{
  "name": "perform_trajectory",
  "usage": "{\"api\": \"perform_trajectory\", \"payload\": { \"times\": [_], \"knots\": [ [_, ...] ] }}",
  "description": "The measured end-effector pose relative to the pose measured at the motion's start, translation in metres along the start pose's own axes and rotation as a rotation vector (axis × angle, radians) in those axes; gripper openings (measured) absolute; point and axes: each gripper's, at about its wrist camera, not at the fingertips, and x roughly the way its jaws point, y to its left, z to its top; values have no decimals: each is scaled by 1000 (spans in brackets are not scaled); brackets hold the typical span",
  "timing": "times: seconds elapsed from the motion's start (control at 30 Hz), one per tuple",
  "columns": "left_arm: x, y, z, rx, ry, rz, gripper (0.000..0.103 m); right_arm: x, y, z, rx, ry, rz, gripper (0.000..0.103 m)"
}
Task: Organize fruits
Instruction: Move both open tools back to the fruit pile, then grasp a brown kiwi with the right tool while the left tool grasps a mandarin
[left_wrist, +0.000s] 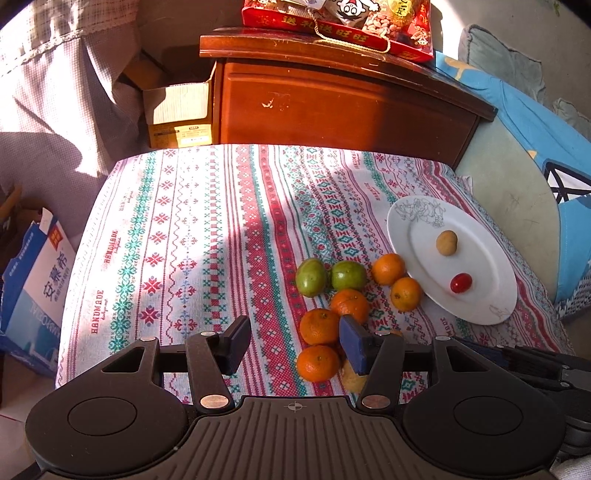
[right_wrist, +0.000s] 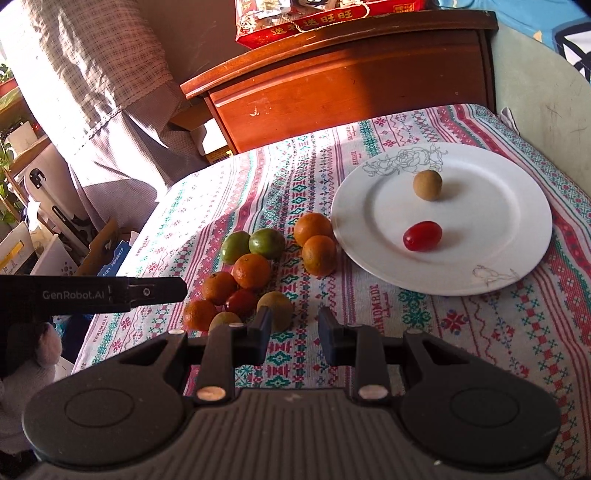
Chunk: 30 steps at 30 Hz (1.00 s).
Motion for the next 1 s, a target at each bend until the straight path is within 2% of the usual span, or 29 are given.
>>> {"api": "perform_trajectory", "payload": {
  "times": [0.37,0.6,1.0],
  "knots": [
    [2,4,-20,60,22,-54,49,12,11,0,-32,0,7,29],
    [7,2,-27,107,29,-40,46,22,15,0,-53,8,-5,29],
    [16,-1,-30,131,20,-78,46,28,17,0,-61,12,-13,25]
  ]
}}
